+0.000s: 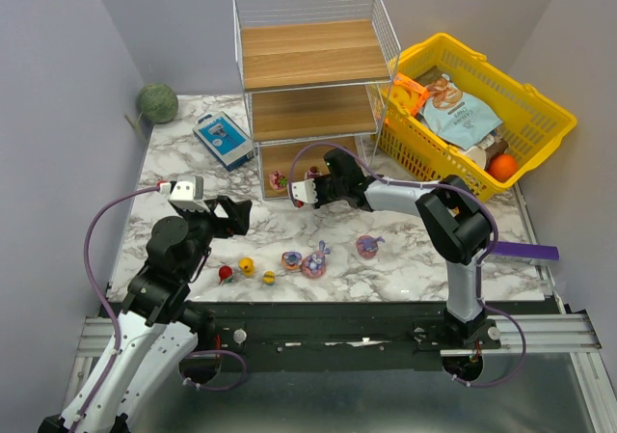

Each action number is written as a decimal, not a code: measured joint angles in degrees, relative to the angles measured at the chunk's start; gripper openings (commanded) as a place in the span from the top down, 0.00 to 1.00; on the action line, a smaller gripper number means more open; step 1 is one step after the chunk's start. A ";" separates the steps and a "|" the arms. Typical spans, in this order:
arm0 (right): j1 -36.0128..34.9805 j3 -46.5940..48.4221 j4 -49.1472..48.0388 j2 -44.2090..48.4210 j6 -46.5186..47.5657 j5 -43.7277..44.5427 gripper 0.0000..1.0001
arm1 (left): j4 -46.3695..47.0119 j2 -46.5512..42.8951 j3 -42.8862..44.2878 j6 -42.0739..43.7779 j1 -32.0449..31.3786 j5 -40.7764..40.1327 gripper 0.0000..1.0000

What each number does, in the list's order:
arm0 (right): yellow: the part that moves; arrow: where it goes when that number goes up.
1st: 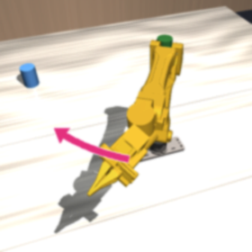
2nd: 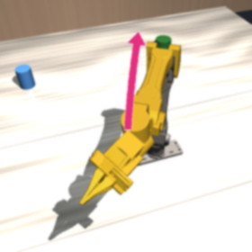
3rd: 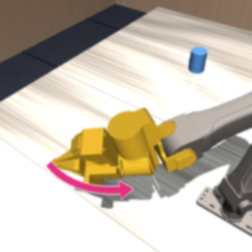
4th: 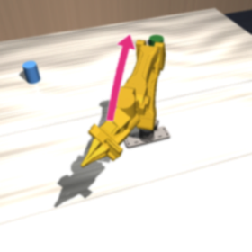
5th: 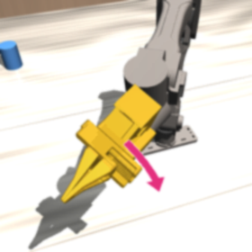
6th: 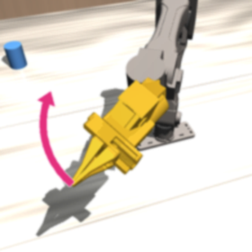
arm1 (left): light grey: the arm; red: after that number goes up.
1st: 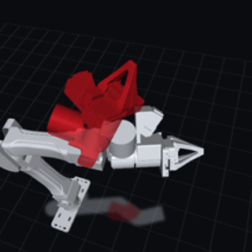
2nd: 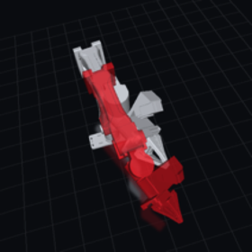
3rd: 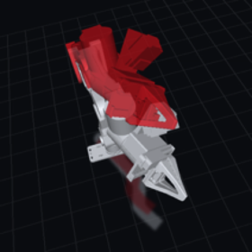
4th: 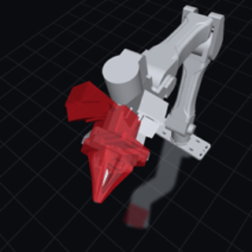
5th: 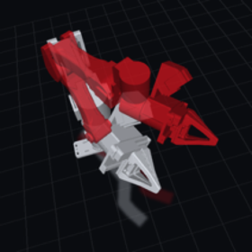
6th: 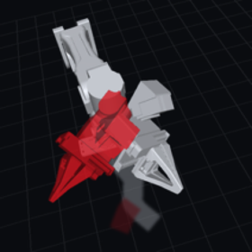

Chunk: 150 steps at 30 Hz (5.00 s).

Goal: Place and organize the plastic toys onto the shelf

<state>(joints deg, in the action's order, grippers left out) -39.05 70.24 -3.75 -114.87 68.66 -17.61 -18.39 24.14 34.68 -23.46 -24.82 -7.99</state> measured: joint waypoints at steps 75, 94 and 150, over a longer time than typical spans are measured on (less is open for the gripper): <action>-8.48 -38.40 26.10 71.78 -105.72 33.94 0.16 | -2.73 0.28 0.02 1.18 0.13 -1.57 0.01; -13.68 -49.27 5.40 59.43 -109.07 42.25 0.37 | -2.73 1.66 0.02 1.33 0.13 -1.57 0.01; -5.20 11.28 17.73 33.88 -82.97 45.79 0.99 | -2.75 2.16 0.02 1.38 0.35 -1.62 0.01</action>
<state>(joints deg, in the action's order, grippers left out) -44.25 81.52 13.98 -80.99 -14.31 28.18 -21.15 26.30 34.70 -22.09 -24.47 -9.61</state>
